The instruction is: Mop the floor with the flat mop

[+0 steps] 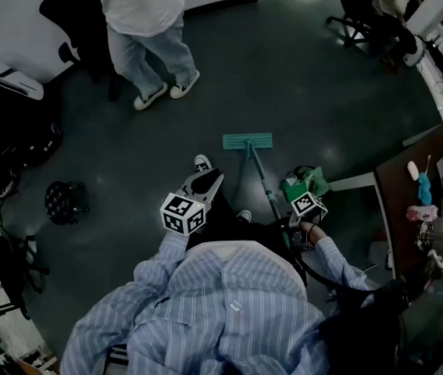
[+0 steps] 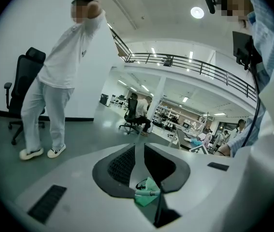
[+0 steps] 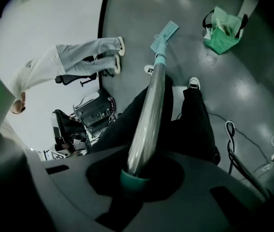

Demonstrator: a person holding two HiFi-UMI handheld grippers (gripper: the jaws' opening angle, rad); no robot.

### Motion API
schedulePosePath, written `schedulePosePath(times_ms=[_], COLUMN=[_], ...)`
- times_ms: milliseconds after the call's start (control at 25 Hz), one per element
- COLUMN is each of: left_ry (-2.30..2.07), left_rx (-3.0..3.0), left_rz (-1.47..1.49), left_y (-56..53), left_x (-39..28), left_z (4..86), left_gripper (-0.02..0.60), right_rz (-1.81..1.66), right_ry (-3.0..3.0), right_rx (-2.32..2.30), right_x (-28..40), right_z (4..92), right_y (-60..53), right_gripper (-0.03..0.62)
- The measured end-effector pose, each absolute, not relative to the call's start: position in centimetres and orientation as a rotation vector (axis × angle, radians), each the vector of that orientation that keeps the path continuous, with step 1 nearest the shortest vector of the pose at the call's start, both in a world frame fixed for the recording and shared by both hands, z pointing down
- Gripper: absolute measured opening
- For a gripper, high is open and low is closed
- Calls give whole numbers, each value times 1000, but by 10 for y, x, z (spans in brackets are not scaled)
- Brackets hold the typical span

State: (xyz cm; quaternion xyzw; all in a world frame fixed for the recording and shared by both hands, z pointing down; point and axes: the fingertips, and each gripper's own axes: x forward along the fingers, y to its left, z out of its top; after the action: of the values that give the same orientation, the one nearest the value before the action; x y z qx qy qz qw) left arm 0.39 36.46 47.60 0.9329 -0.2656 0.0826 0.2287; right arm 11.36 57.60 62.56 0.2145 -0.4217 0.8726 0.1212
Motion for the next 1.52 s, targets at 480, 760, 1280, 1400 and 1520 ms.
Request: schedulePosePath(times_ms=[480, 760, 1280, 1400, 1520], left_ry=[-831, -796, -814, -808, -777], left_rx=[2547, 2538, 2438, 2416, 2392], left_rz=[122, 187, 253, 251, 263], left_y=[334, 293, 124, 90, 65], left_x=[-7, -1, -19, -19, -21], left_z=[455, 475, 502, 507, 514], left_gripper=[60, 60, 60, 60, 60], right_rz=[2470, 2452, 2432, 2434, 2441], right_ry=[-1279, -1273, -1227, -1223, -1214], right_rx=[610, 604, 567, 570, 574], right_x=[117, 119, 121, 124, 124], right_z=[622, 622, 611, 610, 612], right_y=[552, 499, 312, 259, 210], right_gripper=[44, 46, 46, 46, 46])
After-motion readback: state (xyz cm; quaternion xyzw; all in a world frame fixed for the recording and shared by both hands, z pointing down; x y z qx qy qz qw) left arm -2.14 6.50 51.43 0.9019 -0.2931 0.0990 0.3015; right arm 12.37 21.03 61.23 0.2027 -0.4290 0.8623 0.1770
